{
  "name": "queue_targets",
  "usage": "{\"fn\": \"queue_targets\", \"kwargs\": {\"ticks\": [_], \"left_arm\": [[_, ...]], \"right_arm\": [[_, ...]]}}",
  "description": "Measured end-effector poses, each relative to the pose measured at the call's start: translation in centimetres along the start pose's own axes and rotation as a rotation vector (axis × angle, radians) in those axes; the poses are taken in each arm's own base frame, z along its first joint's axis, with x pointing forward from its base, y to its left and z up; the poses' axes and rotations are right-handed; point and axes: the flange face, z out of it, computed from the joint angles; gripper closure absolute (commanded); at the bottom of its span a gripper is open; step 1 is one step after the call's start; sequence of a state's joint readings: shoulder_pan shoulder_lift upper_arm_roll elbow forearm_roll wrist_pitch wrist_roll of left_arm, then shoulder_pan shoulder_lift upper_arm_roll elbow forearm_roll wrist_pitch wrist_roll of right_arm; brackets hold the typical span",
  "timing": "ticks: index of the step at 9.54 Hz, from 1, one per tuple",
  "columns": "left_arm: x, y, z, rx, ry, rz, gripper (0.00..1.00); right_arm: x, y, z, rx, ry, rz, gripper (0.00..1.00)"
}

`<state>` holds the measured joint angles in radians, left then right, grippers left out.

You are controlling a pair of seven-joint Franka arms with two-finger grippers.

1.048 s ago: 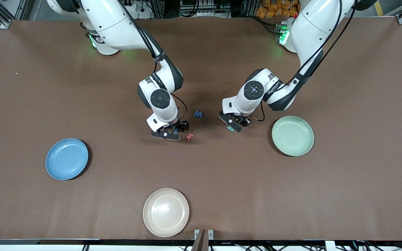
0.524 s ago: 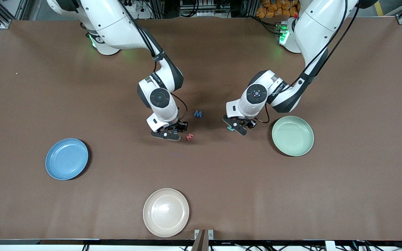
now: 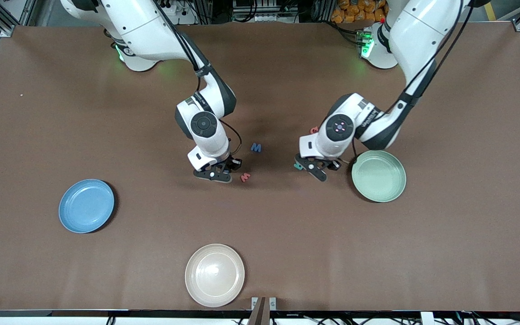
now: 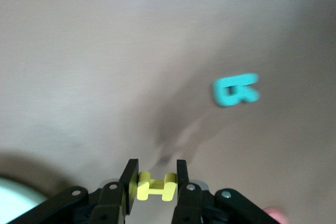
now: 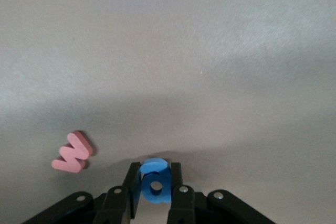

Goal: Sort upper and lower case letters into plates
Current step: 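Place the H on the green plate while the right gripper drops a on blue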

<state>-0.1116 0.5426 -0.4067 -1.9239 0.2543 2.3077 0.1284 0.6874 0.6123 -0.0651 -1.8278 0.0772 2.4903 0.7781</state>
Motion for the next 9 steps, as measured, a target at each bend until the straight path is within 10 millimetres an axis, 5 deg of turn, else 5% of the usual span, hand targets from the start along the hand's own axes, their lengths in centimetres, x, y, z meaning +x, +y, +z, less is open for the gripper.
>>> {"fn": "queue_targets", "kwargs": {"ticks": [2,3,4,5,9], "left_arm": [[-2.0,-6.8,-1.3,-0.008,-0.018,0.064,0.88],[-2.5,-8.6,-1.9,-0.012,-0.028,0.082,0.87],[-2.7,-9.4,-2.4,-0.013,-0.034,0.1,0.7],[-2.8,-9.9,-2.6,-0.014,-0.037,0.123,0.01],[-3.2,-10.6,-2.5,-0.047,-0.029,0.099,0.0]], "right_arm": [[3.0,2.5,-2.2,0.005,0.011,0.022,1.0],[5.1,4.9,-3.2,-0.004,0.003,0.034,1.0],[7.5,7.8,-3.9,-0.012,0.0,0.056,1.0],[9.8,11.0,-4.2,-0.017,0.002,0.072,1.0],[17.2,25.4,-4.8,-0.058,0.014,0.041,1.0]]}}
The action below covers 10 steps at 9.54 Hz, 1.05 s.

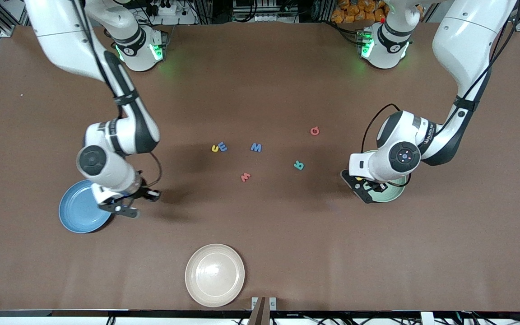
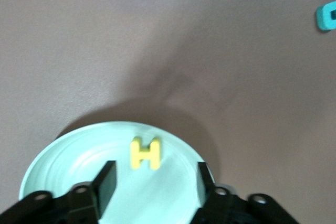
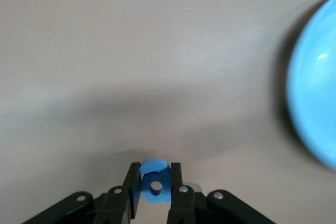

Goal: Sort upper and lower case letters into plates
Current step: 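Place the H on the green plate while the right gripper drops a on blue, then grasp the cyan R with the left gripper while the right gripper returns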

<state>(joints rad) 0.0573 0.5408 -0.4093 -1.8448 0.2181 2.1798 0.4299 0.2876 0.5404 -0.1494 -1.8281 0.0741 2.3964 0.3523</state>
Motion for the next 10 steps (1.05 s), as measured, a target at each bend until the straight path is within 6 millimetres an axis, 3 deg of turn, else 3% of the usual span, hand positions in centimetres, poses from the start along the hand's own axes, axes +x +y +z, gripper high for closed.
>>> {"fn": "queue_targets", "kwargs": {"ticks": [2,3,4,5,6,8,10], "left_arm": [[2.2,2.9,-0.4,-0.006,0.016,-0.081,0.0],[4.5,5.8,-0.9,0.002,0.028,-0.122,0.0],[7.1,8.9,-1.0,0.004,0.046,-0.16,0.0],[9.5,11.6,-0.7,-0.001,0.068,-0.201,0.0],[11.7,13.4,-0.2,-0.013,0.098,-0.263,0.0],[14.2,15.4,1.2,-0.026,0.138,-0.356,0.0],[15.3,16.7,2.3,0.014,0.164,-0.401,0.0]], "right_arm": [[2.7,7.9,-0.2,-0.043,0.01,-0.036,1.0],[3.7,11.9,-0.2,-0.054,0.007,-0.054,0.86],[4.3,15.5,0.0,-0.057,0.001,-0.068,0.03],[4.6,17.9,0.0,-0.059,-0.002,-0.072,0.0],[4.7,18.7,0.0,-0.059,-0.002,-0.091,0.0],[4.3,17.7,-0.2,-0.052,-0.029,-0.149,0.0],[3.7,16.6,-0.5,-0.044,-0.073,-0.174,0.0]]}}
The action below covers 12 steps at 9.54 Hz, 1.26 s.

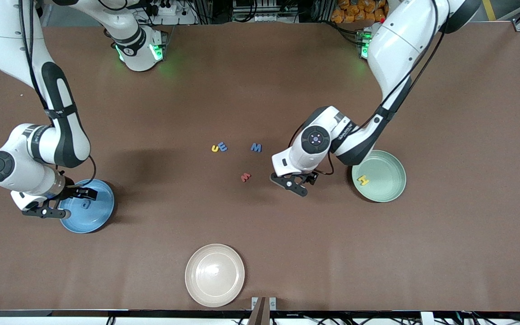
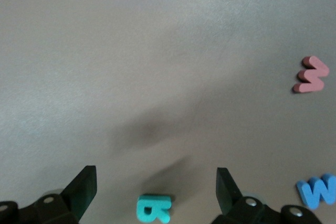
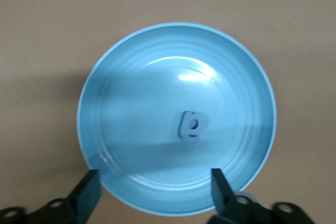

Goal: Sort upper and lower case letters into plates
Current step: 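Grasp the cyan R with the left gripper while the right gripper returns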

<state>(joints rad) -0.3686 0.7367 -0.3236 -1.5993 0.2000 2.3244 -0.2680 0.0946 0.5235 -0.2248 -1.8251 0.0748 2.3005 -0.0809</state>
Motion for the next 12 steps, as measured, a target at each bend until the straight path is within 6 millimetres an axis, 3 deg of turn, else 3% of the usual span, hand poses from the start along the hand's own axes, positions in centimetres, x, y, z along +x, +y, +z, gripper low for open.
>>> {"fn": "queue_targets", "kwargs": {"ticks": [3,4,6,7,9,12], "left_arm": [[-0.7,3.0,2.4,0.062,0.009,0.01,0.0],[-1.0,2.3,3.3,0.09,-0.002,0.019,0.0],[-2.3,-1.2,5.5,0.112,-0.053,-0.014,0.0],[-2.4,-2.0,5.7,0.11,-0.058,-0.026,0.0],[-2.4,-1.8,5.6,0.11,-0.057,-0.035,0.0],[-2.6,-1.5,5.6,0.114,-0.062,-0.081,0.02]], "right_arm": [[-0.3,-4.6,-1.1,0.046,-0.016,-0.025,0.0],[-0.4,-6.9,-1.2,0.05,-0.018,-0.01,0.0],[-1.2,-13.1,-1.4,0.048,-0.021,0.049,0.0],[-1.7,-16.0,-1.6,0.045,-0.02,0.079,0.0],[-3.1,-21.2,-1.8,0.041,-0.02,0.131,0.0],[-5.2,-27.3,-2.1,0.037,-0.017,0.176,0.0]]}}
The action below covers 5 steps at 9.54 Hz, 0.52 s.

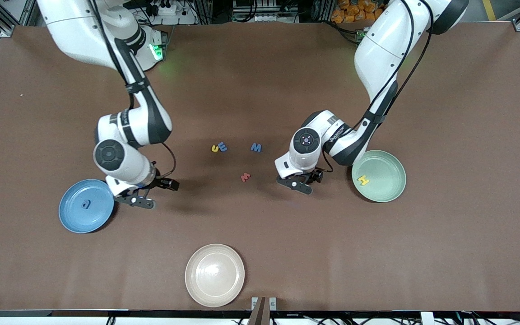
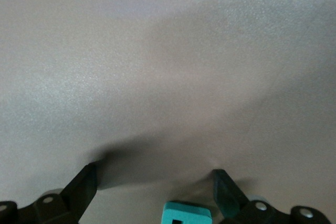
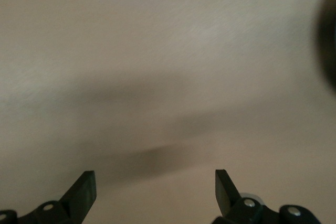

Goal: Sort upper and lower case letters into plates
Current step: 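Grasp the cyan R with the left gripper while the right gripper returns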

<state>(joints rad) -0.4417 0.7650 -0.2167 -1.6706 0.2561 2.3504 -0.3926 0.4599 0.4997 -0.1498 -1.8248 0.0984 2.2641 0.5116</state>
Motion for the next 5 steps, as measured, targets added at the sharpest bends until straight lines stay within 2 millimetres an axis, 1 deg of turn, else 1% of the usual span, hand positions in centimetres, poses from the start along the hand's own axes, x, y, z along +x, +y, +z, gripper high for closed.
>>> {"fn": "queue_targets", "kwargs": {"ticks": [1,2,3,4,5], "left_arm": [[0.0,0.0,0.0,0.0,-0.001,-0.006,0.06],[-0.1,0.1,0.0,0.0,-0.002,-0.021,0.09],[-0.1,0.2,-0.1,0.003,-0.008,-0.03,0.19],[-0.3,0.4,-0.1,0.005,-0.017,-0.035,0.25],[-0.4,0.6,-0.2,0.005,-0.024,-0.044,0.27]], "right_arm": [[-0.6,-1.0,0.0,0.0,0.001,0.009,0.0],[-0.8,-1.2,0.0,-0.001,0.001,0.012,0.0],[-0.8,-1.0,0.1,0.0,0.006,0.015,0.0],[-1.1,-0.7,0.1,0.008,0.016,0.022,0.0],[-1.7,-0.3,-0.2,0.013,0.017,0.057,0.0]]}}
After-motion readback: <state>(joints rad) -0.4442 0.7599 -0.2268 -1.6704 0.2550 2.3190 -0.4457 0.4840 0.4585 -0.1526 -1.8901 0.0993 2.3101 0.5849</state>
